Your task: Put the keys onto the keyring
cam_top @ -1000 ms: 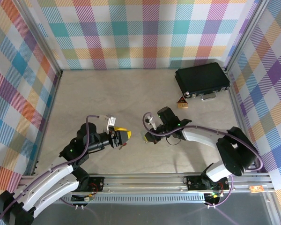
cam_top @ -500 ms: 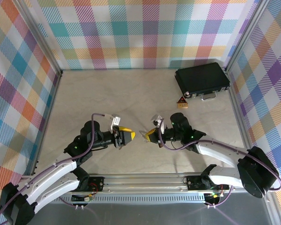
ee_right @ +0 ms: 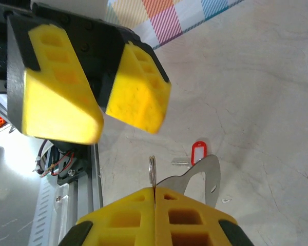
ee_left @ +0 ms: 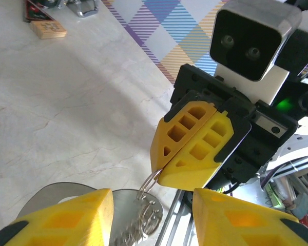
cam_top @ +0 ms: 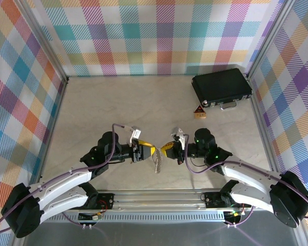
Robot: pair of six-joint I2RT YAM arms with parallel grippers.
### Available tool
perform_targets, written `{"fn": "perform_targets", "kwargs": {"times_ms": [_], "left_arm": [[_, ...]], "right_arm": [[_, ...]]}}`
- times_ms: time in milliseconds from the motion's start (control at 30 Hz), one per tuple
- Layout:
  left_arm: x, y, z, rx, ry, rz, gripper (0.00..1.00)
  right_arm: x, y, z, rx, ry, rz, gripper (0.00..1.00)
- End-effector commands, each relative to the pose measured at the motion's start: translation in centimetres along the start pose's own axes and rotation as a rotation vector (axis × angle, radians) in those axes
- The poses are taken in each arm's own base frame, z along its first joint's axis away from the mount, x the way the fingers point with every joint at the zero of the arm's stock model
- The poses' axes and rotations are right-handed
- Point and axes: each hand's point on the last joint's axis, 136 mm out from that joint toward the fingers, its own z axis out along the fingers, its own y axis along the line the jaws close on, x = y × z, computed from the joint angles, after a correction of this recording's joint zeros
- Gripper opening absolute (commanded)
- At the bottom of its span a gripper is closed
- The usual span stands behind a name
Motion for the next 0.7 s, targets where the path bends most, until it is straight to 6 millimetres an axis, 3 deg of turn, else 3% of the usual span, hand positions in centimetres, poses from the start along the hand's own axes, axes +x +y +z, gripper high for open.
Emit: {"fn": "perform_targets", "kwargs": {"times_ms": [0,667], "left_arm": [[-0.4,-1.5,0.5,0.076,-0.015,0.041,0.44],[0.6,-1.1,2.4,0.103,0.009,0.039,0.33]], "right_arm": [[-1.3,1.4,-0.3,-0.056,-0.051,-0.038,0.0],[-1.0,1.1,-0.4,-0.042,-0.053,-0.032,0.0]]}}
